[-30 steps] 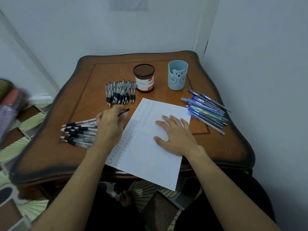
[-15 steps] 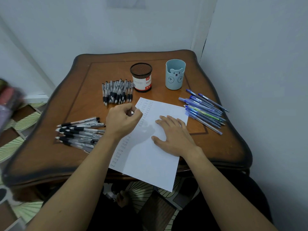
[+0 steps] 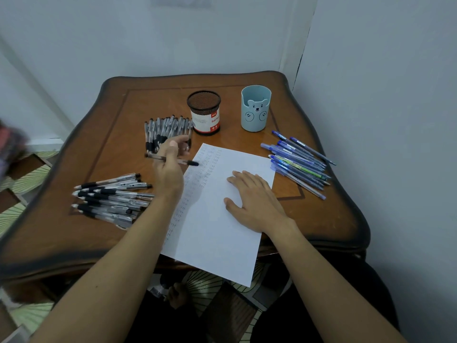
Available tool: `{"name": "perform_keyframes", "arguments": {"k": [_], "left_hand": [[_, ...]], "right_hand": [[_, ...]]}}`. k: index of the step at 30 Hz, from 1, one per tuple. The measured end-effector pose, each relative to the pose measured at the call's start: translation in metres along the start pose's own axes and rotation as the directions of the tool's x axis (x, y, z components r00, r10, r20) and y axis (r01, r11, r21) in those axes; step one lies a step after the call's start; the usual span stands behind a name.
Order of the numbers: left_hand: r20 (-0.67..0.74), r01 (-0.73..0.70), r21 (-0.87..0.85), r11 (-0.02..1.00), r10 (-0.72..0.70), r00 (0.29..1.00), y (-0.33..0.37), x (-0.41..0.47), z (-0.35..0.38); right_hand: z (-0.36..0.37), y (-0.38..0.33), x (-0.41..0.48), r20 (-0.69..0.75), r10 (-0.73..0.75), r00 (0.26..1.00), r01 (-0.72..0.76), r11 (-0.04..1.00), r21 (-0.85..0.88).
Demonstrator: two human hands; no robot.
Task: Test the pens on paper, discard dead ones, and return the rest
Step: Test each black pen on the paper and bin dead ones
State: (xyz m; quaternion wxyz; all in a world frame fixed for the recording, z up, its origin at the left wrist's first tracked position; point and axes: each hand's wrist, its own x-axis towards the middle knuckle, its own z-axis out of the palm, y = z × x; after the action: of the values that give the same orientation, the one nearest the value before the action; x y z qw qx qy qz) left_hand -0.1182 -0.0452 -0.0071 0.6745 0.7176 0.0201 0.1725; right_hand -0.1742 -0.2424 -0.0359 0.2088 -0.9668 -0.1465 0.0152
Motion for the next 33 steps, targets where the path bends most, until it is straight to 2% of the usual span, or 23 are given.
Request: {"name": "perform_keyframes", "arguments": {"k": [3, 8, 14, 19, 24, 33], "left_hand": [[0.124, -0.008, 0.121, 0.993, -0.008, 0.992, -0.007, 0.001, 0.000], [0.197, -0.010, 0.222, 0.975, -0.035, 0.980, -0.015, 0.011, 0.001], [0.170, 0.037, 0.250, 0.968, -0.082, 0.982, -0.015, 0.007, 0.005], [0.071, 0.090, 0.287, 0.954, -0.115, 0.991, -0.023, 0.011, 0.002], [0.125, 0.020, 0.378, 0.926, -0.072, 0.989, -0.027, 0.012, 0.001], [0.153, -0.031, 0.436, 0.899, -0.041, 0.987, -0.029, 0.011, 0.002]], "right_hand": [[0.001, 0.000, -0.001, -0.009, -0.003, 1.000, 0.003, 1.000, 0.005], [0.001, -0.001, -0.001, -0.019, 0.003, 1.000, -0.003, 1.000, 0.001], [0.002, -0.002, -0.001, -0.018, 0.008, 1.000, -0.008, 1.000, -0.009], [0.001, -0.003, -0.002, -0.021, 0.013, 1.000, -0.013, 1.000, -0.014], [0.002, -0.003, -0.002, -0.021, 0.014, 1.000, -0.014, 1.000, -0.015], [0.002, -0.003, -0.002, -0.033, 0.022, 0.999, -0.022, 1.000, -0.001]]}}
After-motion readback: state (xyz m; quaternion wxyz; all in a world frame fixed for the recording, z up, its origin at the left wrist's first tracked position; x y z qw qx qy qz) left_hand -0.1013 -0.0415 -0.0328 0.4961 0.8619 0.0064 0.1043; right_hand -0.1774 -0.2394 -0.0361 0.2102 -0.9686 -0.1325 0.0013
